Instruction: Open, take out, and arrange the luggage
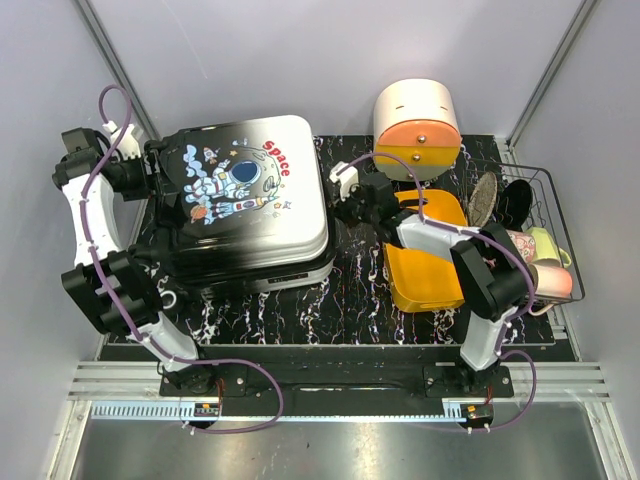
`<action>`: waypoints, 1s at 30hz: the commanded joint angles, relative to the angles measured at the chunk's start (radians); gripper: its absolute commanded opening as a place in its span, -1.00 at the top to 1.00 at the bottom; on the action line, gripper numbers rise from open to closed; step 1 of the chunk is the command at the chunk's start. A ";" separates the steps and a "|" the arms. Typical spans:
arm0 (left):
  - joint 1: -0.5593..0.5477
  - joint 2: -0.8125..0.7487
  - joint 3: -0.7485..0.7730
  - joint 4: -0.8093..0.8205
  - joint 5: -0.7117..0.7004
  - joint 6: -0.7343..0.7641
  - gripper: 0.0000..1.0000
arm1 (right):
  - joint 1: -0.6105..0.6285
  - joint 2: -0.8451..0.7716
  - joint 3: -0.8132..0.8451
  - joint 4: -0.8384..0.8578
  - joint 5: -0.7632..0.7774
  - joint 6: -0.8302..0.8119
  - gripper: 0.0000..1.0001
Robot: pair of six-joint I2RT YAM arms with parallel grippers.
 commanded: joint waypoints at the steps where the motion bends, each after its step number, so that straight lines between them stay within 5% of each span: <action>1: -0.076 0.103 -0.018 -0.064 0.084 0.034 -0.37 | -0.032 0.064 0.130 0.235 0.094 -0.011 1.00; 8: -0.134 0.144 0.012 -0.064 0.113 0.063 -0.36 | -0.043 0.115 0.161 0.261 -0.010 0.007 1.00; 13: -0.212 0.207 0.066 -0.064 0.159 0.069 -0.31 | -0.003 0.015 0.031 0.219 -0.254 0.090 1.00; 21: -0.346 0.339 0.256 -0.041 0.093 0.051 -0.28 | 0.149 -0.200 -0.224 0.185 -0.202 0.090 1.00; 25: -0.353 0.336 0.385 -0.044 -0.010 0.059 -0.67 | 0.199 -0.209 -0.216 0.133 -0.175 0.124 1.00; 30: -0.223 0.236 0.491 -0.031 -0.041 -0.110 -0.84 | 0.245 -0.198 -0.172 0.107 -0.122 0.183 1.00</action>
